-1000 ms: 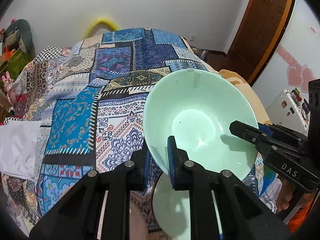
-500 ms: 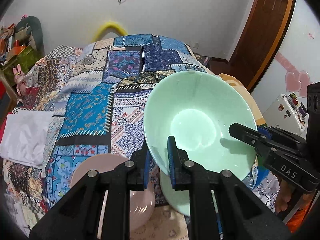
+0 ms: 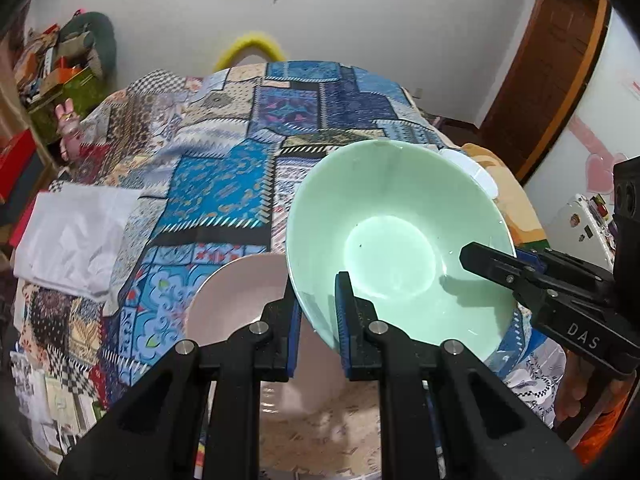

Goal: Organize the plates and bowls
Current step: 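Lift the light green bowl with both tools and carry it over the pink bowl, then lower the light green bowl into the pink bowl and open both tools, then move both tools to the spotted white bowl rim and close on it, then lift the spotted white bowl with both tools off the quilt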

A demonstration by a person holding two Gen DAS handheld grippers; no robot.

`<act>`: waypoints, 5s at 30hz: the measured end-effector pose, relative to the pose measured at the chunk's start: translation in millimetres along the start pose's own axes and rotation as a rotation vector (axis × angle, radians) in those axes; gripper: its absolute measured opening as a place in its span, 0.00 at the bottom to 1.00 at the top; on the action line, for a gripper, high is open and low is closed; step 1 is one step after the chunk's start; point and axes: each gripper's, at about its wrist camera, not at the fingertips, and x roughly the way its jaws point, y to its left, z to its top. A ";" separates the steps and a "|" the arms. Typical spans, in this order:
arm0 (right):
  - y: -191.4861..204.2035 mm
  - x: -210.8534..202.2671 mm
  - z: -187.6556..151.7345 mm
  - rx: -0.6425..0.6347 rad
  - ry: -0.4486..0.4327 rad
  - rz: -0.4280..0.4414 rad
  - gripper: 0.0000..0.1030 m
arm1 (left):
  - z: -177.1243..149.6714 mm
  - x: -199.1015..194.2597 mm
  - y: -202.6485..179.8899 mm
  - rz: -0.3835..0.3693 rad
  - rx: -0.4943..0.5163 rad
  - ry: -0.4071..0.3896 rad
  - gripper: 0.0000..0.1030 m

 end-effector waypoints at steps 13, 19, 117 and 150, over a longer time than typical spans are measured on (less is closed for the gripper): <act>25.2 41.4 -15.7 -0.019 0.097 0.064 0.21 | -29.5 10.7 44.8 0.039 -0.075 0.056 0.15; 31.1 56.8 -23.2 -0.019 0.141 0.075 0.21 | -39.6 24.9 60.9 0.040 -0.103 0.091 0.15; -259.2 -45.0 43.5 0.179 -0.111 -0.369 0.71 | 124.9 196.0 -211.2 -0.101 0.221 0.035 0.60; -303.3 26.2 43.7 0.250 0.055 -0.229 0.19 | 141.4 310.4 -225.0 -0.167 0.157 0.218 0.15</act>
